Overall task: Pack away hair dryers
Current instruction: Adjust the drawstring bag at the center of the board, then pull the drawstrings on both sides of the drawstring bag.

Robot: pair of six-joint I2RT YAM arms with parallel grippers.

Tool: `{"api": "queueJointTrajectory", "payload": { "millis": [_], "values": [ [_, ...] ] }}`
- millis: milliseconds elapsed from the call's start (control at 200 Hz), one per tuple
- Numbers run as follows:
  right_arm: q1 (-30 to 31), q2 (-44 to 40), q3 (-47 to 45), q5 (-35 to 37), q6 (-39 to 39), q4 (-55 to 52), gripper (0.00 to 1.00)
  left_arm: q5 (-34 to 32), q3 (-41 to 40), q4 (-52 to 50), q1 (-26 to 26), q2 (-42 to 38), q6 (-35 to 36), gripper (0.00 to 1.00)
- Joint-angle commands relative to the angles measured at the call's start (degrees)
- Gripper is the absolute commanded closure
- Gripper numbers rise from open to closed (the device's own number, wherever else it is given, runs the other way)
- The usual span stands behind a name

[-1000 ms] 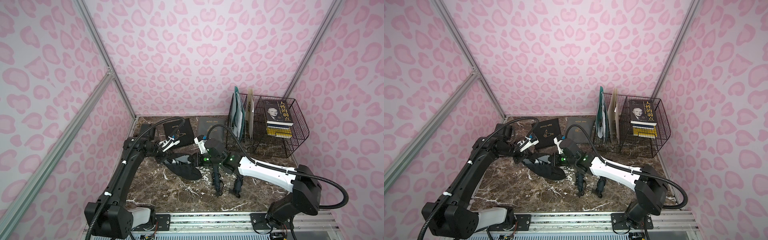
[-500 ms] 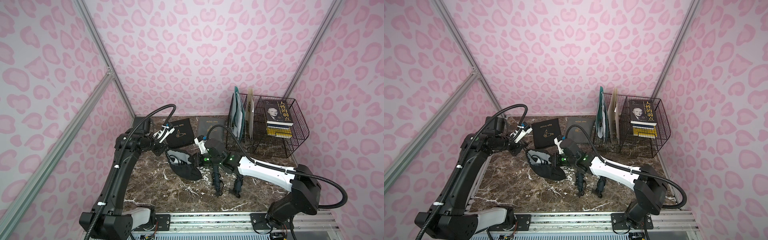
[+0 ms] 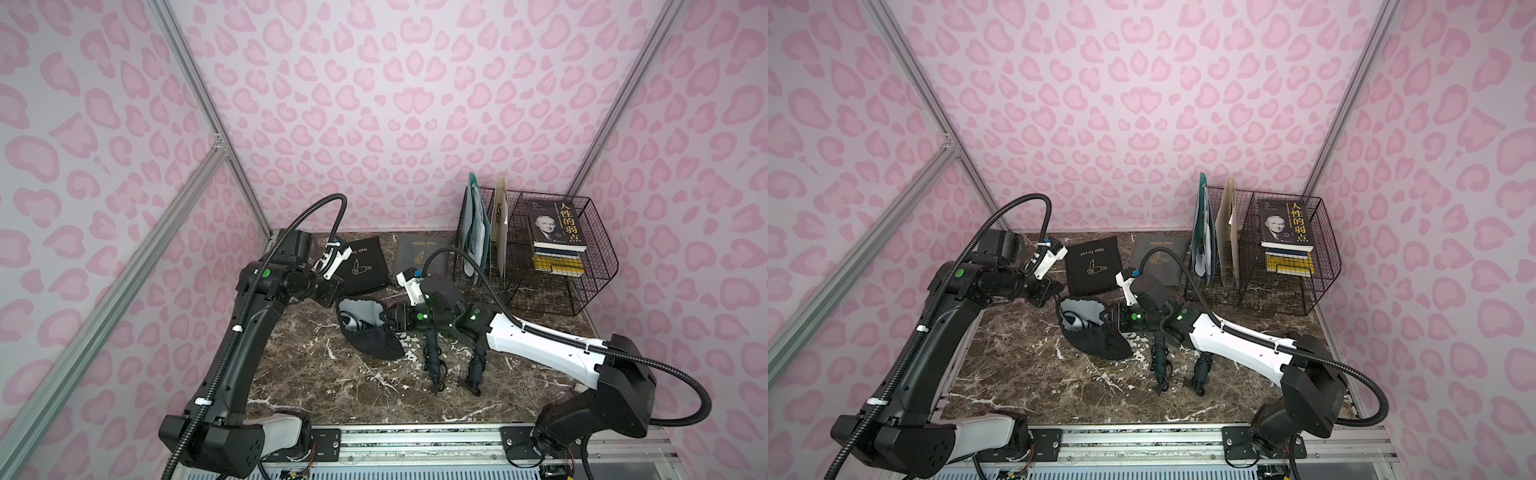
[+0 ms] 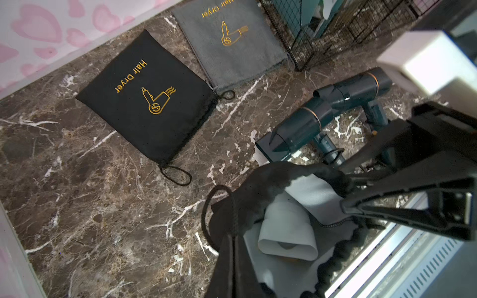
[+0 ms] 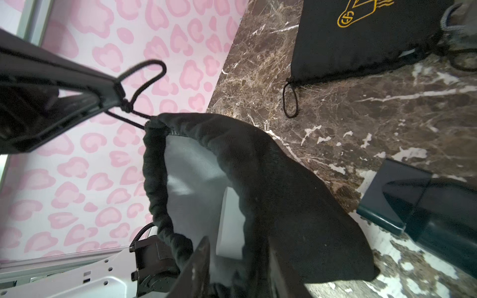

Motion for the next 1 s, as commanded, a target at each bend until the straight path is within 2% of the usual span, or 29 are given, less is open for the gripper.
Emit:
{"api": "queueJointTrajectory", "payload": {
  "millis": [0,415,745,870,995],
  "values": [
    [0.01,-2.19,-1.24,-0.53,-1.71,0.73,0.59,-1.08,2.13,0.79,-0.18,1.14,-3.54,0.99],
    [0.83,-7.46,-4.54,0.97,-6.97,-4.56,0.53,-2.62,2.39,1.38,-1.18,1.86,-4.4,0.98],
    [3.02,-3.78,-1.58,1.66,-11.71,-7.78,0.53,-2.88,2.54,1.11,-1.11,2.19,-4.05,0.98],
    [3.46,-2.91,-1.32,1.03,-12.71,-7.26,0.57,-2.92,2.46,0.94,-1.15,2.08,-3.9,0.98],
    [3.56,-2.44,-0.86,2.31,-13.03,-8.45,0.67,-3.36,2.62,0.87,-1.14,1.94,-3.58,0.98]
  ]
}}
